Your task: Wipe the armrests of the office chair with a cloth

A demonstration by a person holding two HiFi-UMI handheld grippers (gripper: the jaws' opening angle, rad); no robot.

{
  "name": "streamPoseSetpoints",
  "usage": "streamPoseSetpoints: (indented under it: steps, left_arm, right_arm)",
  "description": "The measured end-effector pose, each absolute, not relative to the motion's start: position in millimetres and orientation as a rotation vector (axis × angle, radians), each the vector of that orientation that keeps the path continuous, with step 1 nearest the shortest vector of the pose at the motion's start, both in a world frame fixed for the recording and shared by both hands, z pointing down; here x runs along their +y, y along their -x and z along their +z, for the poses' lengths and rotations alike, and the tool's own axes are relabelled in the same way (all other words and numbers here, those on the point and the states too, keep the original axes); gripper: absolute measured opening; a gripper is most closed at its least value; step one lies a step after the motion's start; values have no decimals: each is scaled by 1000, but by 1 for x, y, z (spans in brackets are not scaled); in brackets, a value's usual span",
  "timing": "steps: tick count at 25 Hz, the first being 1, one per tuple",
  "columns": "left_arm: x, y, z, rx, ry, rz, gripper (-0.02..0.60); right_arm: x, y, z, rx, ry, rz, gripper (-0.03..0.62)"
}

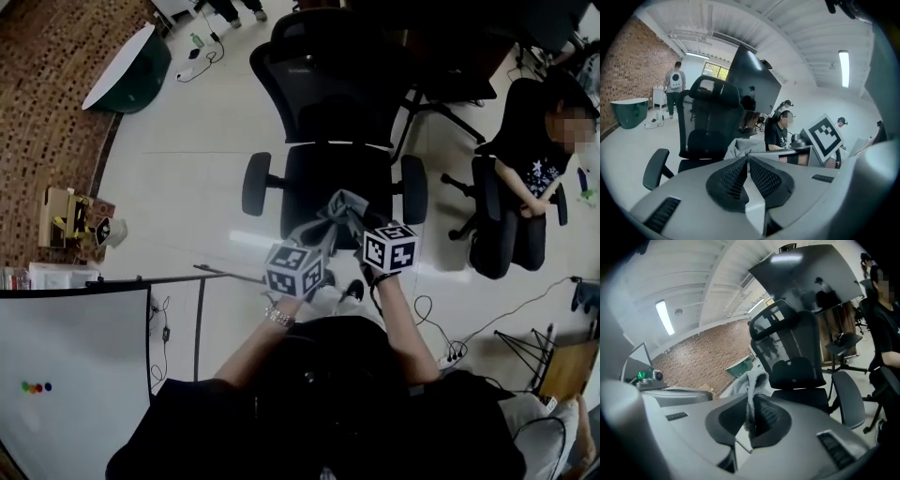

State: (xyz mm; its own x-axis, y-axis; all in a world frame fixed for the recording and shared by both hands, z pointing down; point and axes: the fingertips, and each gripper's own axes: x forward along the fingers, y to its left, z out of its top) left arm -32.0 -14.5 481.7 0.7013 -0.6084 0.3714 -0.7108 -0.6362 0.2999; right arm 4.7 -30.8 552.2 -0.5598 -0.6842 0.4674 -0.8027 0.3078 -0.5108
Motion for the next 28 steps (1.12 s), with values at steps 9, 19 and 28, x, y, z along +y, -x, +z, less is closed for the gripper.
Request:
streamPoseSetpoints:
  steps: [9,19,28]
  left_arm:
    - [-70,39,440,-1139,-2559,244,12]
    - [-60,30,447,-1052,-2593,263,12]
    - [-54,43,445,-1038,-2606,197,12]
  right_arm:
    - [-54,-14,507,-2340,-1505,797,15]
    - [-51,-4,497,-2355,-1471,779,15]
    - [-53,7,503,-2335,-1444,781,15]
